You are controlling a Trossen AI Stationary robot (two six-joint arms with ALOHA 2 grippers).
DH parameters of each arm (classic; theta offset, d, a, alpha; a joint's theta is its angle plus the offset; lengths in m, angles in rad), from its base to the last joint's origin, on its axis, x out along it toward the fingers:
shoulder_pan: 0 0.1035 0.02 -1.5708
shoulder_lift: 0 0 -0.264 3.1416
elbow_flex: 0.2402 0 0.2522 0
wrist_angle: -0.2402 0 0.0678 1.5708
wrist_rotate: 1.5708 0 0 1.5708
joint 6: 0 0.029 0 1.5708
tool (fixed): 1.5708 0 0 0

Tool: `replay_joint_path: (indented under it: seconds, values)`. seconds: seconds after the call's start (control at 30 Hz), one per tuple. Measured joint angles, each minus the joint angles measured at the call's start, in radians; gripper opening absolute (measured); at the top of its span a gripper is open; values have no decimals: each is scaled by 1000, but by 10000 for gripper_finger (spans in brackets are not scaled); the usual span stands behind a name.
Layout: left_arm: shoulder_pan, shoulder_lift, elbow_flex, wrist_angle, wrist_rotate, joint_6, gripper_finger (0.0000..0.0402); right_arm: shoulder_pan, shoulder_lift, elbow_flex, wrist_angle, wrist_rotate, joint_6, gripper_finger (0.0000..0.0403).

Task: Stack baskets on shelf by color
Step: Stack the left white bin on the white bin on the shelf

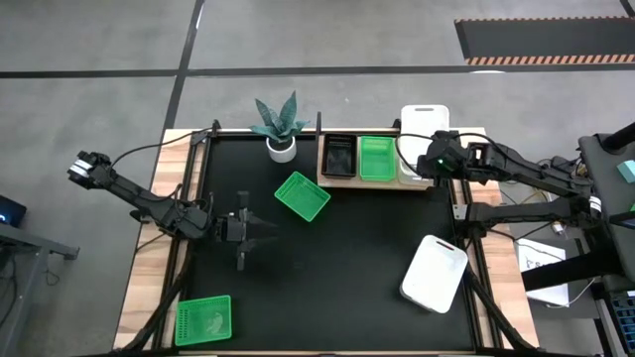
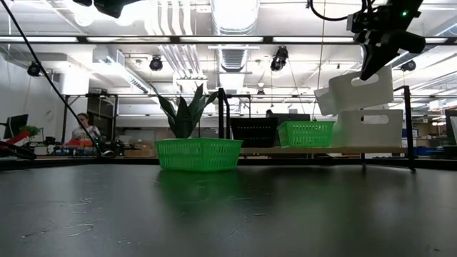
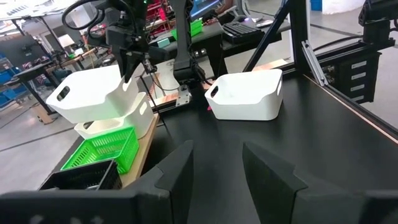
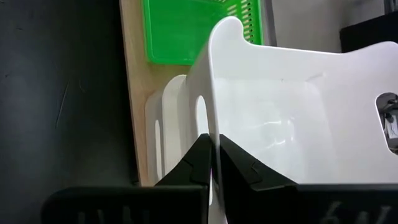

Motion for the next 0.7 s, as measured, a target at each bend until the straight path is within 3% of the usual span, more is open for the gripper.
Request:
replay_joint_path:
  seconds: [0.7]
  values:
    - [0,0,0,0,2,0,122,-1,0,3,-6,-34,1,9]
